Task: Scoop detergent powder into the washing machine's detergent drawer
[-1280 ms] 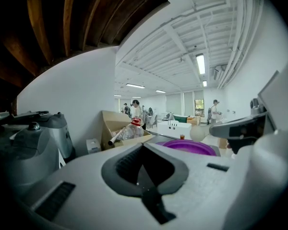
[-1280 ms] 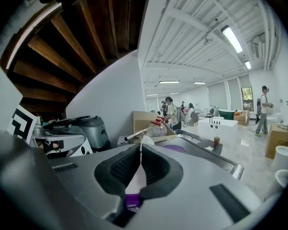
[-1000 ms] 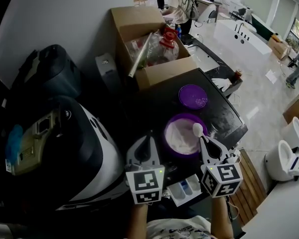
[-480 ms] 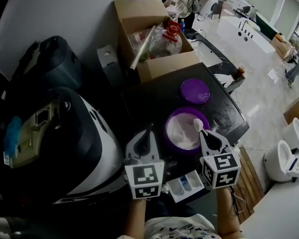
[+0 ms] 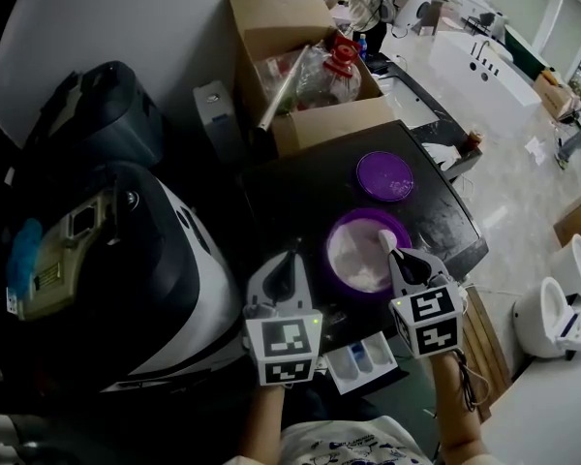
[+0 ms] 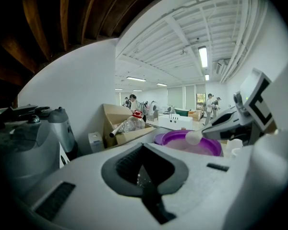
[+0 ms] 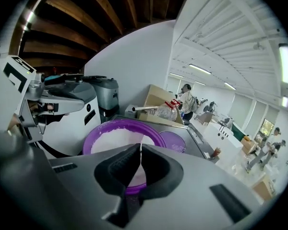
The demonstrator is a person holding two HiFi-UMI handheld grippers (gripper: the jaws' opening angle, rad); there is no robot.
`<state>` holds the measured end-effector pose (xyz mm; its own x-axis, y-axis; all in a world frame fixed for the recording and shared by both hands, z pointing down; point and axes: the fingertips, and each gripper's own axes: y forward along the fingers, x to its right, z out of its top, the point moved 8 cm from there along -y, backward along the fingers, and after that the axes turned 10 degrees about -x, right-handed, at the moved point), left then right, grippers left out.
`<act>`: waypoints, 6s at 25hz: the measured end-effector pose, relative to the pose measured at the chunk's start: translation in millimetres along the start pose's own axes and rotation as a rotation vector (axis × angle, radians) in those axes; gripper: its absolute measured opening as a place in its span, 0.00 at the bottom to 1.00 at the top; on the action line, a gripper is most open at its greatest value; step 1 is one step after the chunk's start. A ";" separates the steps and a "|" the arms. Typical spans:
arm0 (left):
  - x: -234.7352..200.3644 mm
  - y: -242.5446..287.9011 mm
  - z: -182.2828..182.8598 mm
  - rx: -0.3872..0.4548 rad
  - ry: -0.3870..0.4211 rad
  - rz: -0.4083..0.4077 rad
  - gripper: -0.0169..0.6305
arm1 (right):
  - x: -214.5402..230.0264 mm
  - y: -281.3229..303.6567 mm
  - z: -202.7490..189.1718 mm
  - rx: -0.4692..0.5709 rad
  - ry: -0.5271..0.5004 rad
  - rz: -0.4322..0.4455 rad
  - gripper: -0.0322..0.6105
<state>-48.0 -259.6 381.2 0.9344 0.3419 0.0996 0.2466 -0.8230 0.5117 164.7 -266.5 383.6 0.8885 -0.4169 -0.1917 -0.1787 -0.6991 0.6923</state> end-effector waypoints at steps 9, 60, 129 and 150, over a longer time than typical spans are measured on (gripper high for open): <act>0.6 6.5 0.0 -0.008 -0.004 -0.002 0.03 | 6.3 10.7 1.6 -0.070 -0.083 0.003 0.08; -5.2 -8.3 -0.5 0.004 -0.023 0.025 0.03 | -0.8 26.9 13.1 -0.254 -0.046 0.391 0.08; 27.4 -35.9 -10.0 0.043 0.072 -0.107 0.03 | 0.0 -54.2 -67.9 0.392 1.168 0.747 0.08; 87.0 -107.8 -59.4 0.008 0.060 -0.054 0.03 | -19.6 -112.2 -145.0 0.333 1.129 0.768 0.08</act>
<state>-8.5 -114.2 385.4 0.9026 0.4123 0.1233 0.2986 -0.8063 0.5107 228.7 -95.7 410.6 0.3523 -0.1784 0.9187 -0.7170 -0.6824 0.1425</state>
